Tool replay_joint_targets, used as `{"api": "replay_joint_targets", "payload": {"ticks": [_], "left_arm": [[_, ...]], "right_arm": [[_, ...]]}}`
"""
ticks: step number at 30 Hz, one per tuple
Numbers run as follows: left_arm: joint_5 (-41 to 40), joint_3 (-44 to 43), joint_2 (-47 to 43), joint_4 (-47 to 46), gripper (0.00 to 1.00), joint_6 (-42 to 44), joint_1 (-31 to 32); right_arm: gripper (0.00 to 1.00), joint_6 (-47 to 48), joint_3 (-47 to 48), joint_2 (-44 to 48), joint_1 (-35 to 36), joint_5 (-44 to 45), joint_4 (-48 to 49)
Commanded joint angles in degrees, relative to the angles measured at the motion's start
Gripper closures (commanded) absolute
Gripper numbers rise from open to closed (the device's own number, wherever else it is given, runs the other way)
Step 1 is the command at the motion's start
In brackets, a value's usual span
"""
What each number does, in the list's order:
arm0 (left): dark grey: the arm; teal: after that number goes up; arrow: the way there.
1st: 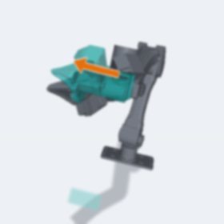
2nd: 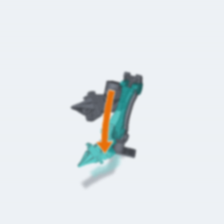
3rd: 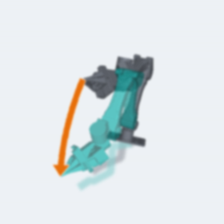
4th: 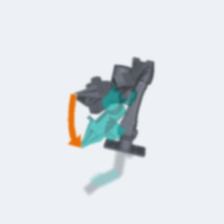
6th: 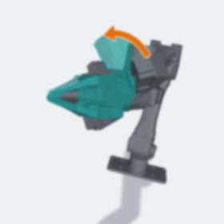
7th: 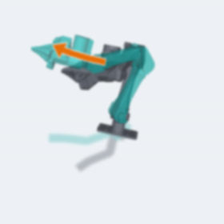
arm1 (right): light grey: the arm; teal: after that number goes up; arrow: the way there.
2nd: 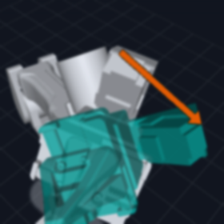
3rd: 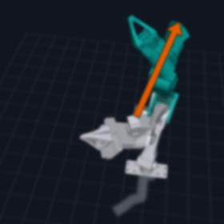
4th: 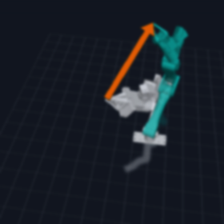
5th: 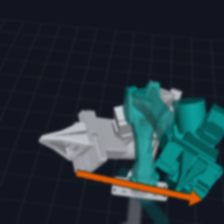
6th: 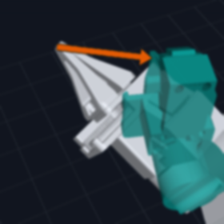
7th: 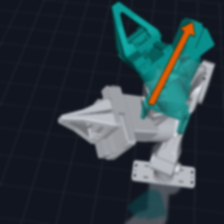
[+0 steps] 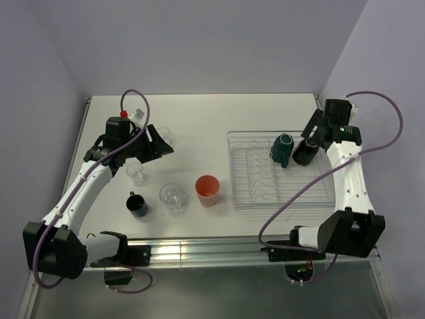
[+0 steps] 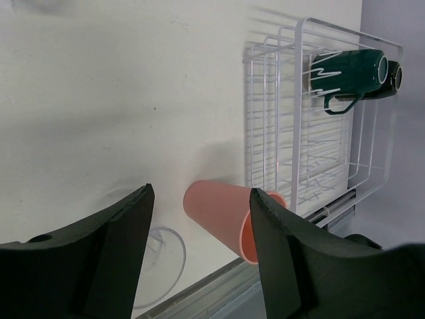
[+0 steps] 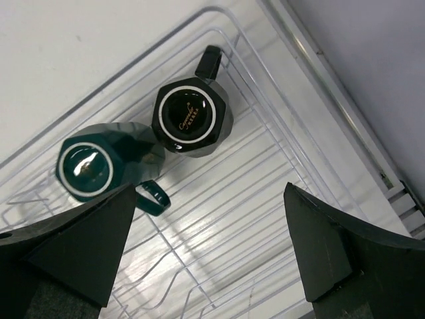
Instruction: Load the cups into the dish rack
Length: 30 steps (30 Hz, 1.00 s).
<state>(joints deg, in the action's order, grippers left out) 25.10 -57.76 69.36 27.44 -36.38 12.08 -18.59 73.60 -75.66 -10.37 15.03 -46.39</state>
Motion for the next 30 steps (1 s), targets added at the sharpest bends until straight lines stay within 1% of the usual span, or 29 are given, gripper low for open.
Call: {"api": "replay_joint_targets", "payload": {"ticks": [1, 4, 5, 7, 8, 9, 10, 11, 12, 13, 15, 16, 18, 20, 24, 27, 30], "left_arm": [[-5.6, 0.4, -3.4, 0.8, 0.34, 1.1, 2.2], [-11.8, 1.1, -5.2, 2.3, 0.34, 1.0, 6.5], [-13.7, 1.2, -5.5, 3.2, 0.33, 0.9, 9.6], [-18.8, 1.9, -5.7, 3.8, 0.34, 0.4, 12.9], [-20.3, 2.1, -6.0, 4.0, 0.33, -0.3, 15.9], [-21.8, 2.7, -6.2, 4.5, 0.33, -1.0, 17.4], [-24.6, 2.8, -6.3, 4.8, 0.33, -2.1, 18.6], [-25.2, 3.0, -6.4, 5.2, 0.33, -2.7, 20.9], [-27.6, 3.1, -6.6, 5.7, 0.33, -3.3, 21.9], [-29.0, 3.0, -6.6, 6.7, 0.33, -4.2, 22.8], [-32.2, 2.3, -5.9, 7.8, 0.34, -4.6, 25.9], [-33.2, 1.9, -5.5, 9.3, 0.34, -5.2, 26.9], [-37.0, 0.3, -4.0, 10.6, 0.34, -5.7, 31.0], [-41.2, -1.0, -2.3, 13.9, 0.35, -7.4, 33.8], [-46.3, -2.1, -1.5, 18.3, 0.36, -10.2, 35.4], [-47.6, -1.3, -2.5, 19.5, 0.36, -11.9, 35.5], [-47.2, -0.4, -2.8, 20.0, 0.38, -12.6, 35.5]], "right_arm": [[0.0, -0.9, -2.1, 6.1, 0.7, -0.4, 0.8], [0.0, -1.4, -3.0, 10.2, 2.6, -2.5, 2.0], [0.0, -1.4, -3.1, 11.1, 5.1, -3.0, 2.2], [0.0, -2.0, -2.9, 12.6, 8.3, -3.3, 2.2], [0.0, -2.4, -2.5, 12.9, 10.1, -2.0, 2.0], [0.0, -3.1, -2.2, 13.2, 15.1, -1.7, 2.0], [0.0, -3.6, -1.8, 13.3, 16.9, -1.7, 1.9], [0.0, -4.0, -1.5, 13.4, 18.7, -1.6, 2.1], [0.0, -4.4, -1.4, 13.5, 20.4, -1.6, 2.4], [0.0, -5.3, -1.1, 13.6, 23.3, -1.5, 2.6], [0.0, -6.4, -0.7, 13.4, 26.1, -1.2, 3.0], [0.0, -6.8, -0.3, 13.1, 28.7, -0.9, 3.1], [0.0, -7.8, -0.2, 12.4, 31.2, -0.2, 3.6], [0.0, -8.2, 0.2, 11.8, 34.4, 1.0, 3.6], [0.0, -8.8, 1.0, 10.4, 37.6, 2.2, 3.6], [0.0, -9.1, 1.1, 10.0, 38.9, 2.7, 3.9], [0.0, -9.1, 1.2, 9.9, 39.5, 2.9, 3.9]]}}
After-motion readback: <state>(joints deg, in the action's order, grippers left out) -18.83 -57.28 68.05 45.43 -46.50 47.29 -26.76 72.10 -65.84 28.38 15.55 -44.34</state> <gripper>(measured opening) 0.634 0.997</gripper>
